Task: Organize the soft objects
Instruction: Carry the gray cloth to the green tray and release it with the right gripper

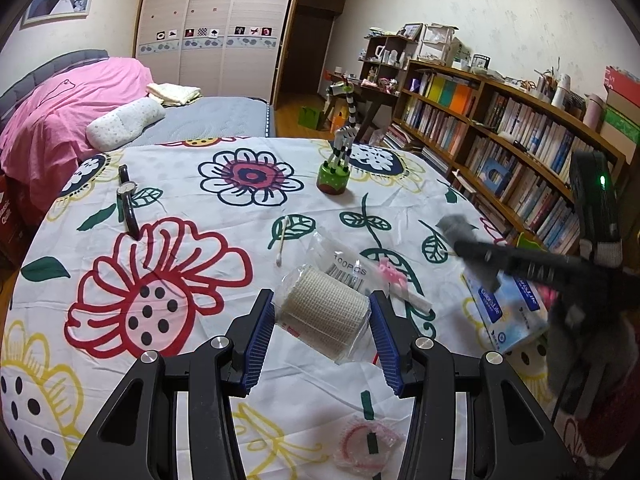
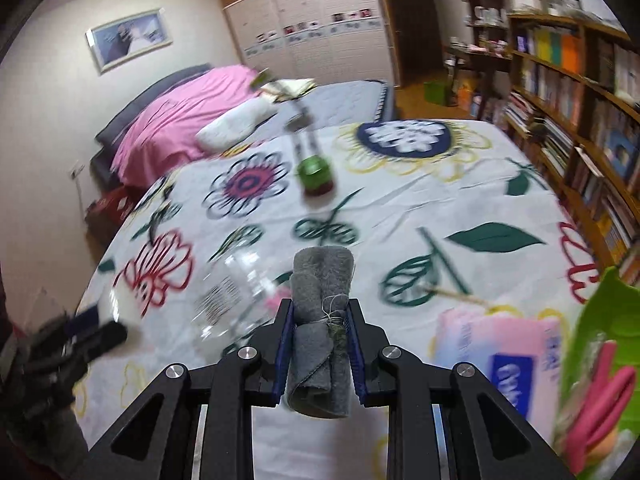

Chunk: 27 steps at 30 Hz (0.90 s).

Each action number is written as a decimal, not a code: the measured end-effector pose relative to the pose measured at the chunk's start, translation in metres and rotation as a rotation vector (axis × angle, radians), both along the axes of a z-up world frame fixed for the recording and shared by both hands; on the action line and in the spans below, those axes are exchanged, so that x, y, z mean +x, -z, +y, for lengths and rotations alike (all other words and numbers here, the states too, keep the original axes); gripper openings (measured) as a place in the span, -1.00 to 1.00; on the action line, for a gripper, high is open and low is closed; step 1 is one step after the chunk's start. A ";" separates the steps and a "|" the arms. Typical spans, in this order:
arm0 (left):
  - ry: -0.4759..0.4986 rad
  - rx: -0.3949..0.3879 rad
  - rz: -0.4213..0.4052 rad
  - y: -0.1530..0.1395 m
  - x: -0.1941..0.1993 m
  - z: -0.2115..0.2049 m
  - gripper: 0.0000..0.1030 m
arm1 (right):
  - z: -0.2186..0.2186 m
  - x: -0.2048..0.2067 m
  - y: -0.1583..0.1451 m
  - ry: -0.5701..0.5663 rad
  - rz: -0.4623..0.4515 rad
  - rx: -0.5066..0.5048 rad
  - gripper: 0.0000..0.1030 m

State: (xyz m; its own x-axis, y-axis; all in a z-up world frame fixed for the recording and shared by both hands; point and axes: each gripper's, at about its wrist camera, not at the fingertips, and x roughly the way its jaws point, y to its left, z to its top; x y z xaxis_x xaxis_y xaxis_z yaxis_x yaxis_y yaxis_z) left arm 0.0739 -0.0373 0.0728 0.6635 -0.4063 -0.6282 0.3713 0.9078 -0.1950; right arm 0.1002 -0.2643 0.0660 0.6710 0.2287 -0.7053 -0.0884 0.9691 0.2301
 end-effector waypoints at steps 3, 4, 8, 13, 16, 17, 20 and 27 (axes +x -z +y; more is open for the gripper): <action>0.006 0.003 0.004 0.002 0.000 -0.003 -0.05 | -0.017 0.002 -0.006 0.045 -0.014 0.004 -0.48; 0.007 0.003 0.005 0.002 -0.001 -0.005 -0.05 | -0.022 0.002 -0.008 0.056 -0.018 0.005 -0.48; 0.022 0.010 0.003 0.002 -0.003 -0.012 -0.05 | -0.039 0.002 -0.015 0.094 -0.037 -0.001 -0.48; 0.037 0.017 -0.008 -0.002 -0.006 -0.021 -0.05 | -0.061 -0.001 -0.023 0.154 -0.054 -0.007 -0.48; 0.040 0.015 -0.011 -0.005 -0.008 -0.026 -0.05 | -0.078 -0.006 -0.024 0.192 -0.060 -0.006 -0.48; 0.040 0.014 -0.011 -0.006 -0.008 -0.028 -0.05 | -0.085 -0.009 -0.024 0.207 -0.061 -0.006 -0.48; 0.045 0.016 -0.008 -0.007 -0.008 -0.034 -0.05 | -0.105 -0.017 -0.022 0.252 -0.061 0.003 -0.48; 0.064 0.035 -0.006 -0.010 -0.012 -0.056 -0.05 | -0.143 -0.036 -0.016 0.336 -0.062 0.035 -0.48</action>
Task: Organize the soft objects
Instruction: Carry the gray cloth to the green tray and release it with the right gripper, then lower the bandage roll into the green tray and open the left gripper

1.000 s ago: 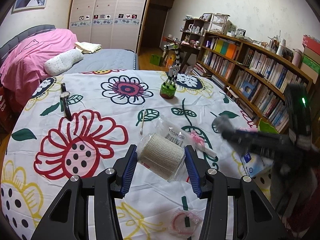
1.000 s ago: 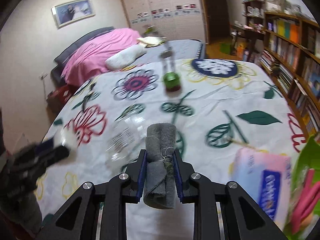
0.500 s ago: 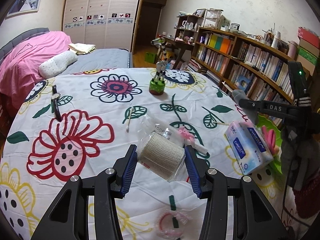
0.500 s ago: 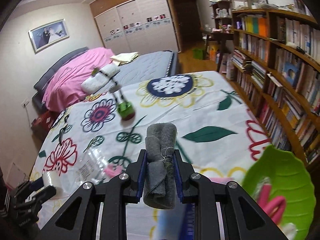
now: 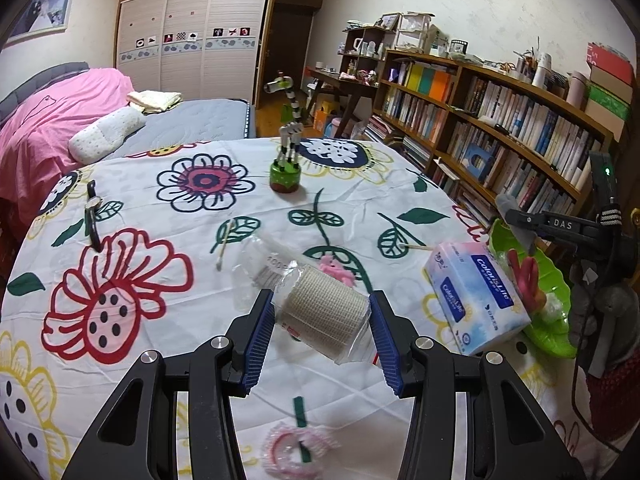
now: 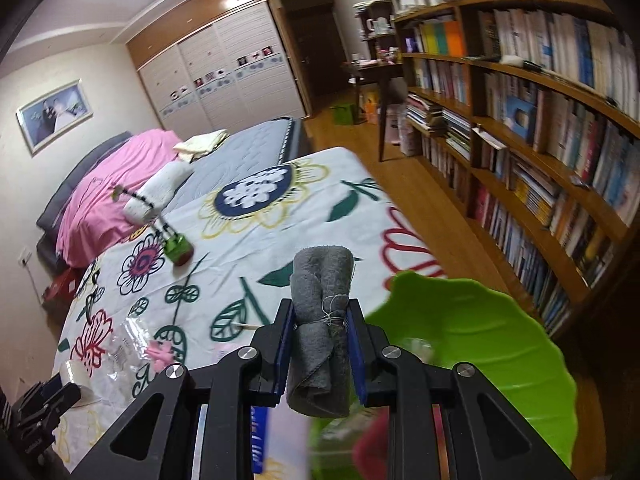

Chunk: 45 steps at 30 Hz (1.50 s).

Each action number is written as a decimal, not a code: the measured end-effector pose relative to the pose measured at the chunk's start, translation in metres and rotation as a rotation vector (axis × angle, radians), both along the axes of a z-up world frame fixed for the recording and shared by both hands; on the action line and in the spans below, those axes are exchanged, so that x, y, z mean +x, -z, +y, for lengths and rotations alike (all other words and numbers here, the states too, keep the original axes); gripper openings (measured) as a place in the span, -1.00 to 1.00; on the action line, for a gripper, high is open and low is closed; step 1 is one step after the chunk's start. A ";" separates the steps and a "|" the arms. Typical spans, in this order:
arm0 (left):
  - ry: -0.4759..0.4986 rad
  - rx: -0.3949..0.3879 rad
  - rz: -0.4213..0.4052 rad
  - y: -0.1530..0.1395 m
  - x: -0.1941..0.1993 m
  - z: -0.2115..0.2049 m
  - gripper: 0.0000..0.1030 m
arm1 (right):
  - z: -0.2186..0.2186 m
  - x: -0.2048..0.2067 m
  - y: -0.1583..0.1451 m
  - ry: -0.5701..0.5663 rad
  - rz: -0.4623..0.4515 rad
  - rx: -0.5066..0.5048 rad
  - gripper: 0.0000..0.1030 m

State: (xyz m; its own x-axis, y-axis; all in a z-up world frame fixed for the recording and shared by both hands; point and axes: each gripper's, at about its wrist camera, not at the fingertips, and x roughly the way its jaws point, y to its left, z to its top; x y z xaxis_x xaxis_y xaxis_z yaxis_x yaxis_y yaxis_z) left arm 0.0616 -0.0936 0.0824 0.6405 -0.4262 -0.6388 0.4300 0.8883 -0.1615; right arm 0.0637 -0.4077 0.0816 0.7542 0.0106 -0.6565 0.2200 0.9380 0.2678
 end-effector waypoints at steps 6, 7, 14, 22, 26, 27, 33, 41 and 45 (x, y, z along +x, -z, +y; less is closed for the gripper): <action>0.019 0.019 -0.010 -0.006 -0.004 -0.023 -0.05 | -0.027 -0.016 0.004 0.049 -0.018 0.046 -0.48; 0.023 0.021 -0.012 -0.007 -0.004 -0.027 -0.05 | -0.031 -0.019 0.005 0.054 -0.019 0.053 -0.48; 0.076 0.054 -0.021 -0.009 -0.011 -0.065 -0.05 | -0.048 -0.042 0.012 0.077 -0.015 0.053 -0.47; 0.142 0.063 -0.030 -0.012 -0.023 -0.103 -0.05 | -0.069 -0.064 0.022 0.105 -0.010 0.096 0.04; 0.174 0.060 -0.025 -0.013 -0.029 -0.120 -0.05 | -0.075 -0.081 0.020 0.123 -0.057 0.129 0.10; 0.181 0.061 -0.024 -0.012 -0.030 -0.123 -0.05 | -0.074 -0.084 0.020 0.122 -0.068 0.134 0.10; 0.244 0.061 -0.019 -0.010 -0.043 -0.152 -0.05 | -0.068 -0.100 0.018 0.152 -0.120 0.086 0.11; 0.379 0.048 -0.033 -0.007 -0.067 -0.198 -0.05 | -0.077 -0.110 0.017 0.197 -0.153 0.098 0.11; 0.422 0.042 -0.008 0.000 -0.073 -0.216 -0.05 | -0.081 -0.115 0.017 0.208 -0.164 0.107 0.11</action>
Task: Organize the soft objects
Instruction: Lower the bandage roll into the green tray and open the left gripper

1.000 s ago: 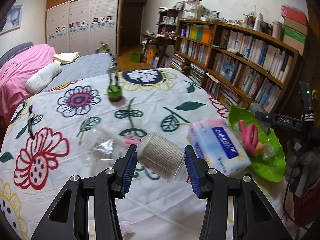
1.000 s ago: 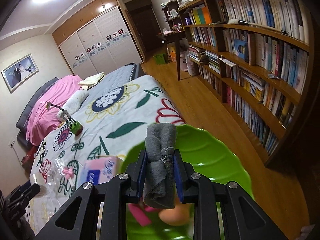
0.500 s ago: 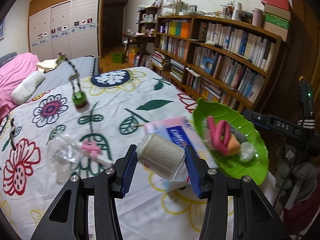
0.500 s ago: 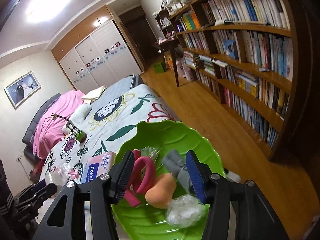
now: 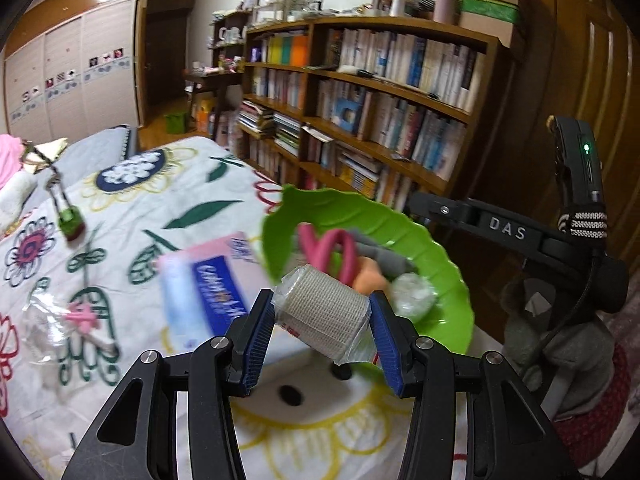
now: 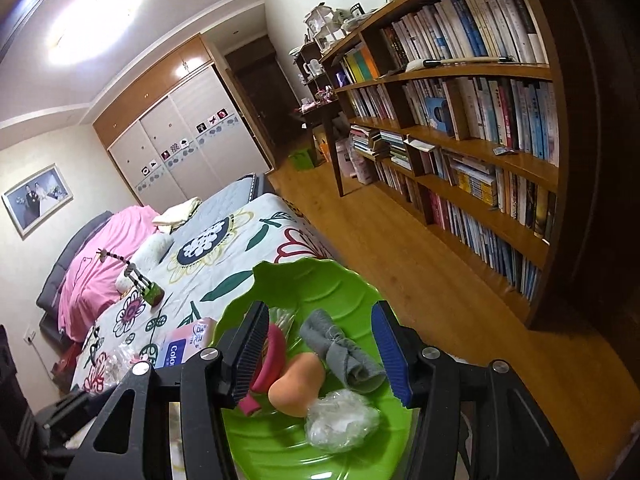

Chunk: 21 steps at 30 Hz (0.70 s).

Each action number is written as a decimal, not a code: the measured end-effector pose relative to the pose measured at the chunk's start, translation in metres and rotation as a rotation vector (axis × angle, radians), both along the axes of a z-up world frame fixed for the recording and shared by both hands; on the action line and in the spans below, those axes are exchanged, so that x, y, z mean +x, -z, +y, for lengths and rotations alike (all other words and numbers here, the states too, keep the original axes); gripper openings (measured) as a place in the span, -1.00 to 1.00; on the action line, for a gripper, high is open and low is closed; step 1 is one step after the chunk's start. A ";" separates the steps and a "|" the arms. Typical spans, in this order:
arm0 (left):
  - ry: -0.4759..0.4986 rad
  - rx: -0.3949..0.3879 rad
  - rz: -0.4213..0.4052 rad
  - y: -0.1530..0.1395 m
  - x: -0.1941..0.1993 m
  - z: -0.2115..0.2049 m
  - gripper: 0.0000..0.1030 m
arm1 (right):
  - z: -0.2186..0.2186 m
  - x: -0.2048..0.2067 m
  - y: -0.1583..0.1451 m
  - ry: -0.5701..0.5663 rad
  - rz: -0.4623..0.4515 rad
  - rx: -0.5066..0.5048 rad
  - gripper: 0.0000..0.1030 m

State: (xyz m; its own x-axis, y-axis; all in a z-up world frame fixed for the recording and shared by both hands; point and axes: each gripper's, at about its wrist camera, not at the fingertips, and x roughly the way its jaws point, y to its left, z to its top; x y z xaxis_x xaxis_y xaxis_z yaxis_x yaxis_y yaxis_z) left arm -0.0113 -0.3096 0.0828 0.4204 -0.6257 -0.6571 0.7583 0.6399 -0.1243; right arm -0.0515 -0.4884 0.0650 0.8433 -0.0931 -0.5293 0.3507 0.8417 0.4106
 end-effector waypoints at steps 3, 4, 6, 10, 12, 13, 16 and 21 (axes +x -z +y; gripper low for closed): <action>0.021 -0.008 0.038 0.005 0.000 -0.012 -0.05 | -0.004 -0.003 0.003 0.000 -0.003 0.024 0.12; 0.023 -0.012 0.047 0.005 0.000 -0.015 -0.05 | -0.005 -0.003 0.004 0.001 -0.005 0.029 0.12; 0.032 -0.017 0.063 0.007 0.000 -0.021 -0.03 | -0.006 -0.004 0.004 0.005 -0.007 0.029 0.13; 0.066 -0.016 0.093 0.011 -0.003 -0.029 0.26 | -0.006 -0.006 0.005 0.011 -0.009 0.020 0.13; 0.067 -0.022 0.081 0.012 -0.006 -0.029 0.29 | -0.005 -0.008 0.005 0.015 -0.011 0.008 0.13; 0.064 -0.019 0.077 0.013 -0.005 -0.028 0.29 | -0.005 -0.008 0.004 0.017 -0.013 0.002 0.12; 0.051 -0.015 0.086 0.014 -0.003 -0.025 0.29 | -0.006 -0.010 0.005 0.020 -0.015 0.003 0.13; 0.035 -0.010 0.075 0.014 -0.001 -0.019 0.29 | -0.005 -0.009 0.006 0.019 -0.009 0.001 0.13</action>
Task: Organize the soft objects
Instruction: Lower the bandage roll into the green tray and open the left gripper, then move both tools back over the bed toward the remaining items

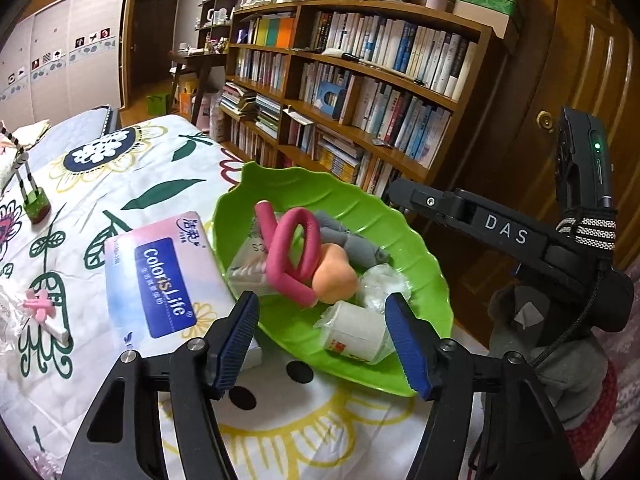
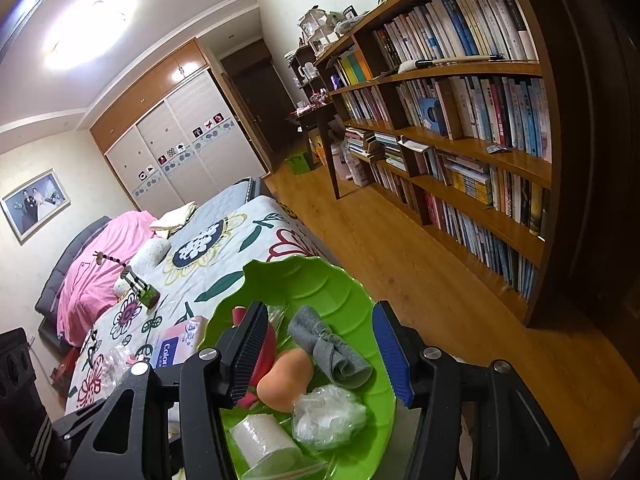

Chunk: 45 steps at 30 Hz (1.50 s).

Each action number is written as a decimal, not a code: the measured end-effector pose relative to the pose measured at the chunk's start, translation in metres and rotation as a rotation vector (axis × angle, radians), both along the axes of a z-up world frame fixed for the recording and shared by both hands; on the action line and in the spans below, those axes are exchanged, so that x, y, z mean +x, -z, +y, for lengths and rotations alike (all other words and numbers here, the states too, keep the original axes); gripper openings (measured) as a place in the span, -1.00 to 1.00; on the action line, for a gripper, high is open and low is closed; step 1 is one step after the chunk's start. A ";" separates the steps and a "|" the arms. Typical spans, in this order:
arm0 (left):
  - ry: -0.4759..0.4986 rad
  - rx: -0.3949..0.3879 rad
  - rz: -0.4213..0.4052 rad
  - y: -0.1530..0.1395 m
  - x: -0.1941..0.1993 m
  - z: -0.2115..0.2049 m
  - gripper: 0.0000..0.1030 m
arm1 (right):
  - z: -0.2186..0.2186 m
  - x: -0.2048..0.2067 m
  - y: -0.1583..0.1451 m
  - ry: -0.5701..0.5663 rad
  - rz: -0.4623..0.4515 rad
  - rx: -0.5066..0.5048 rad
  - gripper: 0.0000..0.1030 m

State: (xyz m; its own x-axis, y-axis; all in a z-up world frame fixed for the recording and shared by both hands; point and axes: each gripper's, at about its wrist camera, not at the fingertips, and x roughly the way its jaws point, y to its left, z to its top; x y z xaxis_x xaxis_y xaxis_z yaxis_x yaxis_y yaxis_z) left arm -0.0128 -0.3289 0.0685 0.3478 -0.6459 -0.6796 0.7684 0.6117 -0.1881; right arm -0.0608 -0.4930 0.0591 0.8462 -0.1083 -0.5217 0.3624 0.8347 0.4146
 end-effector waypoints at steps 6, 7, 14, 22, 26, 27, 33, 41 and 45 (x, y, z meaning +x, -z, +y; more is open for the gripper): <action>-0.019 0.000 -0.001 -0.001 0.002 0.008 0.29 | 0.007 0.001 0.001 -0.016 0.008 -0.015 0.13; -0.029 0.002 0.005 0.000 0.003 0.010 0.29 | 0.008 0.001 0.001 -0.017 0.009 -0.017 0.13; -0.079 0.002 0.047 0.003 0.014 0.020 0.29 | 0.010 0.000 0.002 -0.017 0.011 -0.016 0.14; -0.077 -0.002 0.025 -0.003 0.010 0.028 0.29 | 0.015 -0.001 0.001 -0.032 0.008 -0.029 0.16; -0.083 -0.006 0.021 -0.005 0.009 0.035 0.29 | 0.020 -0.003 -0.002 -0.044 0.004 -0.041 0.16; -0.088 -0.009 0.022 -0.005 0.009 0.039 0.29 | 0.021 -0.004 -0.003 -0.047 0.002 -0.043 0.16; -0.136 -0.018 0.037 -0.003 0.013 0.061 0.29 | 0.036 -0.008 -0.011 -0.084 -0.025 -0.076 0.16; -0.227 -0.018 0.040 0.005 0.021 0.090 0.29 | 0.079 -0.003 -0.010 -0.208 -0.034 -0.160 0.16; -0.263 0.021 -0.030 0.007 0.017 0.102 0.29 | 0.100 0.000 -0.008 -0.273 -0.028 -0.198 0.16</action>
State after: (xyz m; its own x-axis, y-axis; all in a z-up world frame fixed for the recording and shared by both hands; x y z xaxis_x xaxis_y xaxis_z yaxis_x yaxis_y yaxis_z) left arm 0.0043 -0.2272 0.0615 0.5223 -0.5165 -0.6786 0.5875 0.7947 -0.1527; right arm -0.0610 -0.3929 0.0667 0.8718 0.0272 -0.4891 0.1055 0.9646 0.2417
